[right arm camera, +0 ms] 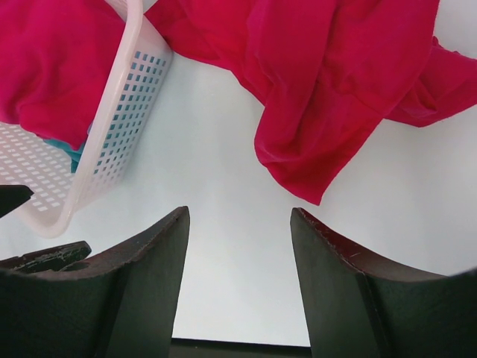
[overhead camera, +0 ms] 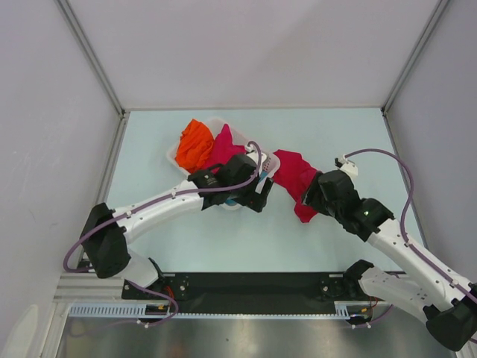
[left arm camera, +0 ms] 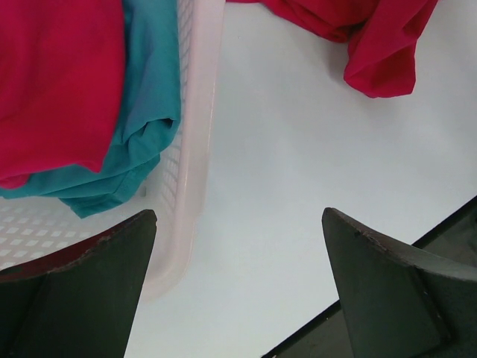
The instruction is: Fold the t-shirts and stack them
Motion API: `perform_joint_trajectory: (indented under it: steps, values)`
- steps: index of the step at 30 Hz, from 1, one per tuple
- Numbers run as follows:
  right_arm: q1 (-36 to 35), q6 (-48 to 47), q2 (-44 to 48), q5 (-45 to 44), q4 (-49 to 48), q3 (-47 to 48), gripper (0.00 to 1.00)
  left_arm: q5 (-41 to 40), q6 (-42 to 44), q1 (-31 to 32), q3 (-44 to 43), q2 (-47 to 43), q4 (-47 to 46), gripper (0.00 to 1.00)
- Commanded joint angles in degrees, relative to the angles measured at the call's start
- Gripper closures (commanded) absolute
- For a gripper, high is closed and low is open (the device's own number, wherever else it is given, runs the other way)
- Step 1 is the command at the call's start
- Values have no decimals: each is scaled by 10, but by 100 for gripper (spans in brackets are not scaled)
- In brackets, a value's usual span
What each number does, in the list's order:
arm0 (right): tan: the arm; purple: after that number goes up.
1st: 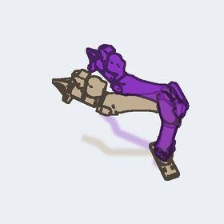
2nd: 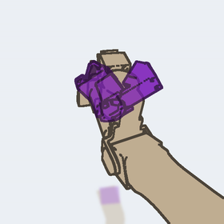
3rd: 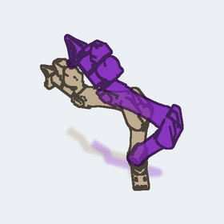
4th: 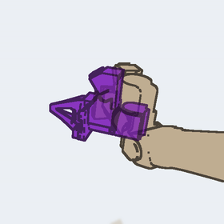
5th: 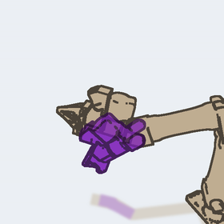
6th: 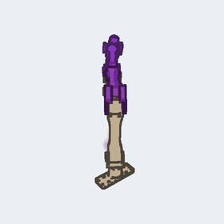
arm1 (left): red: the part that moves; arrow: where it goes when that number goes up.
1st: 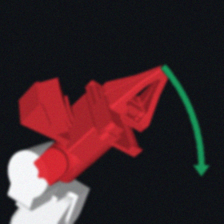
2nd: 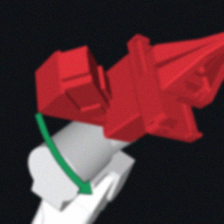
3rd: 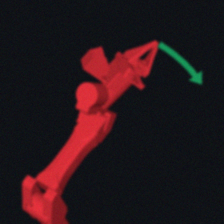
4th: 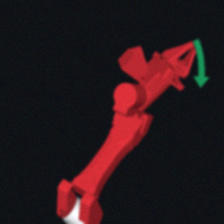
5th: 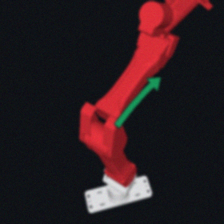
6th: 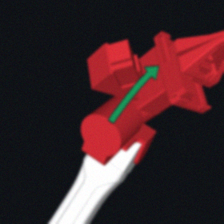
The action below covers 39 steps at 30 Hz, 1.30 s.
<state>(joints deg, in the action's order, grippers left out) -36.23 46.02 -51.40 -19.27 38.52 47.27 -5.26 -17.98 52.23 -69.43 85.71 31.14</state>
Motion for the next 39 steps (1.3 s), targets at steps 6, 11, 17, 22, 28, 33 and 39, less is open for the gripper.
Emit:
perform_joint_trajectory:
  steps: [6,11,17,22,28,33,39]
  values:
    - [5,-14,27,-28,29,32,38,-4,-24,-2,28,-15,-27,0]
    - [8,-20,34,-30,39,37,38,-12,-60,-15,43,6,-16,0]
    - [19,-31,43,-31,48,45,38,26,-116,-68,86,22,-31,1]
    - [27,-36,45,-30,49,42,38,30,-123,-87,92,31,-29,14]
    - [31,-38,40,-24,44,38,39,47,-136,-111,98,38,-31,81]
    - [34,-45,44,-22,45,41,39,55,-143,-149,110,16,-12,94]
    - [36,-49,51,-20,48,43,39,85,-154,-266,166,-59,-16,100]
